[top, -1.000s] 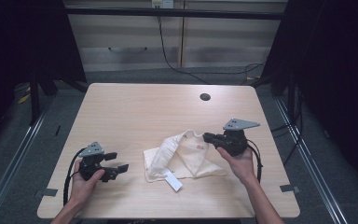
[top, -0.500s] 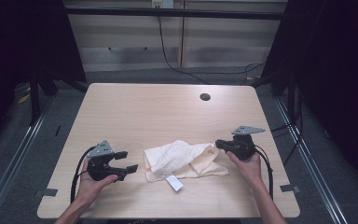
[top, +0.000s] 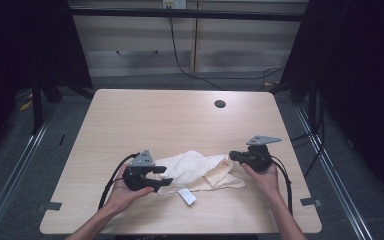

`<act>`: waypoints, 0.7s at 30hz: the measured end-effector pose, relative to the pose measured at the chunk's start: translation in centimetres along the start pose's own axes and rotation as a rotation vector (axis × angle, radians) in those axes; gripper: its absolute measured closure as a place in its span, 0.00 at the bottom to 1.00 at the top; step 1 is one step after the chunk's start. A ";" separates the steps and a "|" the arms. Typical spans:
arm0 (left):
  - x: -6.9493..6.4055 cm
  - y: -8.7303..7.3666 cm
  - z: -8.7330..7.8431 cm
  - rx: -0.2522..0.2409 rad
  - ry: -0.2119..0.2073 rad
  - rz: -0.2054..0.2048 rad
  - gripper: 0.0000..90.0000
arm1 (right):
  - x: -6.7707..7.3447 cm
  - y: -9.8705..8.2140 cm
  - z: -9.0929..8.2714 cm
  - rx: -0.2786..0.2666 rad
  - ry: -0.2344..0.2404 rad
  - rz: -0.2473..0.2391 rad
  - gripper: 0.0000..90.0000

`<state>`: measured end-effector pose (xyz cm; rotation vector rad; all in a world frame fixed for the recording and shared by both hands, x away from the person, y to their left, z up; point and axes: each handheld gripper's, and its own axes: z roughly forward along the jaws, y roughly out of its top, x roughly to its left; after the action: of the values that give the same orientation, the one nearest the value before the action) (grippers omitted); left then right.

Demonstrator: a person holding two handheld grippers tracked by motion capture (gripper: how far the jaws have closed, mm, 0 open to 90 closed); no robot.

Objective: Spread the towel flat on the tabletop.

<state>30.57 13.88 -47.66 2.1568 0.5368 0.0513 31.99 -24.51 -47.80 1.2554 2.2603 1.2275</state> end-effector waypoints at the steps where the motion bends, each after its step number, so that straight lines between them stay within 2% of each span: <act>1: 0.0 -0.1 0.2 0.013 0.001 -0.002 0.66 | 0.0 0.0 0.0 -0.001 0.000 -0.001 0.95; 3: 0.0 -0.2 0.4 0.038 0.012 -0.006 0.80 | 0.0 0.0 -0.1 -0.003 0.000 -0.002 0.95; 5: 0.1 -0.2 0.3 0.026 -0.008 -0.012 0.90 | -0.1 0.0 -0.2 -0.007 -0.003 0.002 0.95; 7: 0.0 0.0 -0.1 0.000 -0.031 -0.029 0.95 | 0.0 0.1 -0.3 -0.010 -0.002 0.001 0.95; 11: 0.4 0.7 -1.0 -0.053 -0.087 -0.062 0.96 | 0.0 0.1 -0.3 -0.018 -0.004 0.005 0.95; 13: 0.9 0.8 -1.4 -0.059 -0.065 -0.067 0.96 | -0.1 0.1 -0.3 -0.017 -0.004 0.006 0.95; 15: 1.5 0.7 -1.4 -0.040 -0.049 -0.078 0.96 | -0.1 0.1 -0.2 -0.016 -0.003 0.002 0.95; 16: 1.9 0.5 -1.2 -0.027 -0.031 -0.082 0.96 | 0.0 0.1 -0.2 -0.012 -0.004 0.003 0.95; 19: 3.3 -0.1 0.1 0.014 -0.019 -0.117 0.95 | 0.0 0.1 0.0 -0.005 -0.005 0.007 0.95; 21: 3.7 -0.2 0.7 0.032 -0.002 -0.117 0.94 | -0.1 0.0 0.1 -0.003 -0.004 0.001 0.95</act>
<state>34.03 14.92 -48.88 2.1517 0.6652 -0.0242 32.07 -24.52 -47.84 1.2565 2.2551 1.2273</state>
